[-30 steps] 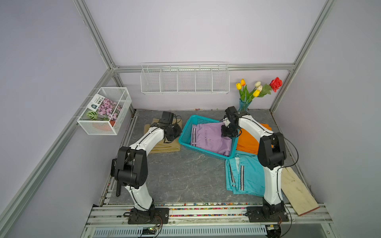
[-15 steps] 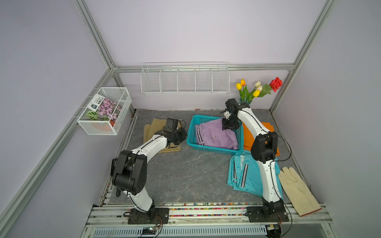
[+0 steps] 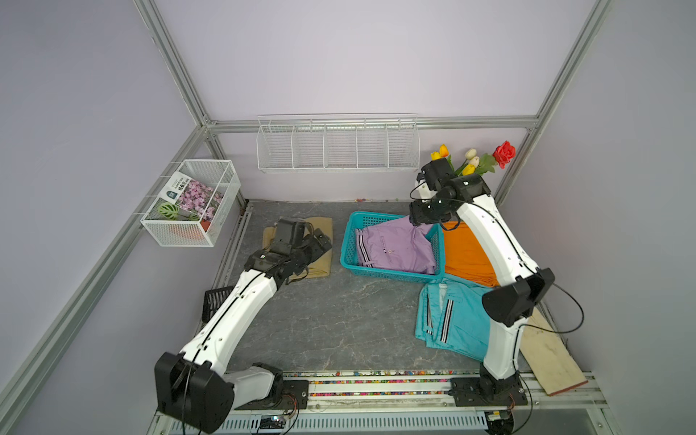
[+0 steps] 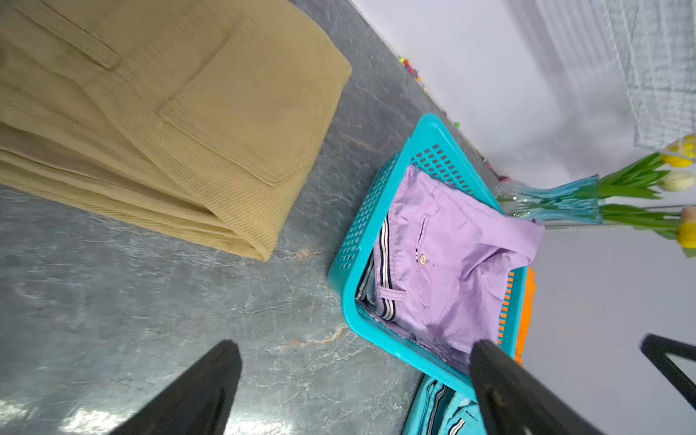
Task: Put the folded long pants in the basket
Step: Place the long pant in the basket, then move the long pant to the center of the board.
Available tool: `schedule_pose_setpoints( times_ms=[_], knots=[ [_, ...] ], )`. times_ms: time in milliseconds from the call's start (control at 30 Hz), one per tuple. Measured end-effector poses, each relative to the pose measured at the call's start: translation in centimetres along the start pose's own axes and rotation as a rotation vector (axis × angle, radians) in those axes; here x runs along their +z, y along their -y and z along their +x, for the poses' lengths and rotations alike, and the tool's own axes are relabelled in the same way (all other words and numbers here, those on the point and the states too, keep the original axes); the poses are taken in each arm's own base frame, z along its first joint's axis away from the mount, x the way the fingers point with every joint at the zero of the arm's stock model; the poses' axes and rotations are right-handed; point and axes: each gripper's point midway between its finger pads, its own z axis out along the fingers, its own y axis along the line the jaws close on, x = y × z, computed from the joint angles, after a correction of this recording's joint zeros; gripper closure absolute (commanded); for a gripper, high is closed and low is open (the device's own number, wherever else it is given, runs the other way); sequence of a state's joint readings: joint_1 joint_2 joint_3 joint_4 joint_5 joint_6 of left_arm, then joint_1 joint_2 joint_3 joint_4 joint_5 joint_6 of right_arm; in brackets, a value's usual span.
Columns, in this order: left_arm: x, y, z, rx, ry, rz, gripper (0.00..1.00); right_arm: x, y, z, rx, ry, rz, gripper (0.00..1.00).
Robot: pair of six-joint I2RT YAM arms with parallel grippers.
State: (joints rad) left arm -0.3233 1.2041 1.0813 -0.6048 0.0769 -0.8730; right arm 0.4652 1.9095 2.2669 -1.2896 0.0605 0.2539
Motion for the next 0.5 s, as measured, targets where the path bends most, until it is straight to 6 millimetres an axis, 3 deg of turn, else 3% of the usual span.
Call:
schedule_pose_setpoints(
  times_ms=[67, 133, 200, 267, 400, 500],
  knots=[
    [0.3, -3.4, -0.7, -0.071, 0.012, -0.027, 0.0, -2.4, -3.4, 1.0, -0.06, 0.051, -0.04, 0.34],
    [1.7, -7.6, -0.6, -0.148, -0.003, -0.092, 0.02, -3.6, -6.7, 3.1, -0.118, 0.072, -0.081, 0.34],
    [3.3, -11.6, 0.3, -0.213, -0.037, -0.174, 0.02, -3.6, -9.8, 6.1, -0.177, 0.082, -0.115, 0.32],
    [4.7, -14.0, 1.0, -0.252, -0.072, -0.233, 0.02, -2.8, -12.0, 9.1, -0.222, 0.089, -0.137, 0.32],
    [6.5, -15.5, 0.8, -0.305, -0.097, -0.238, 0.02, -1.0, -14.1, 14.0, -0.259, 0.098, -0.176, 0.32],
    [6.9, -15.4, 0.1, -0.324, -0.08, -0.22, 0.01, -1.3, -14.8, 15.0, -0.261, 0.136, -0.188, 0.32]
  ],
)
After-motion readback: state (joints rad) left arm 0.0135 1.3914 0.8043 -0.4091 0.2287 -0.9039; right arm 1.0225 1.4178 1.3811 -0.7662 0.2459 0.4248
